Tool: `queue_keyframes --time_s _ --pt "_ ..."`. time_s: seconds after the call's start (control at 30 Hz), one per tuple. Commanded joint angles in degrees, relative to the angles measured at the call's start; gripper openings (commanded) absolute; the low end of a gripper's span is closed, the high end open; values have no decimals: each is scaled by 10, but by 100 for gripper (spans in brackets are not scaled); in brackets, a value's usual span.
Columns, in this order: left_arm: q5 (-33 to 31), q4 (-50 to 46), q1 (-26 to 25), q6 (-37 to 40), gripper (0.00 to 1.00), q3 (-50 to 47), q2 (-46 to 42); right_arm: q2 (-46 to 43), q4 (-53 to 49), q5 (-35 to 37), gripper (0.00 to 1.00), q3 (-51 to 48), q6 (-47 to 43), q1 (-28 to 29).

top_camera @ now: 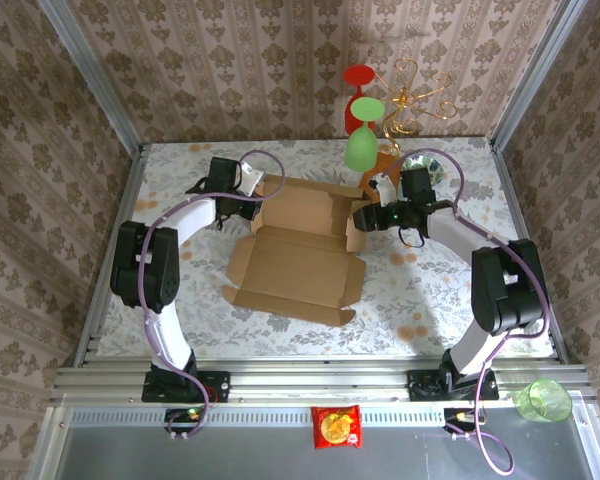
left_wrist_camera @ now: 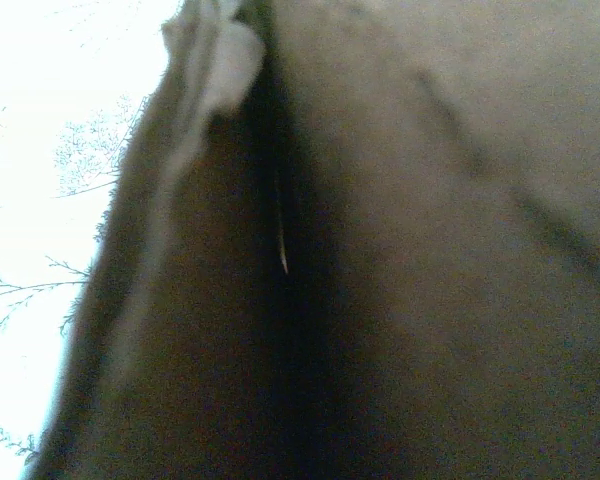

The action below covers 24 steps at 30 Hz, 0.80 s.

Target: Fold the paper box

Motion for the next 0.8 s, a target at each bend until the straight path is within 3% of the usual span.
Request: queue_keyframes --time_s 0.0,0.2,0.43,0.77 --pt "16 -3 5 -4 0 -3 -8 18 -5 59 59 25 -11 18" --pt "17 -3 5 -3 0 0 -4 38 -4 119 56 40 -5 43" --pt "19 -3 5 -6 0 6 1 61 -20 173 43 73 10 69" --pt "19 -4 4 -16 0 9 3 56 3 324 2 59 92 139"
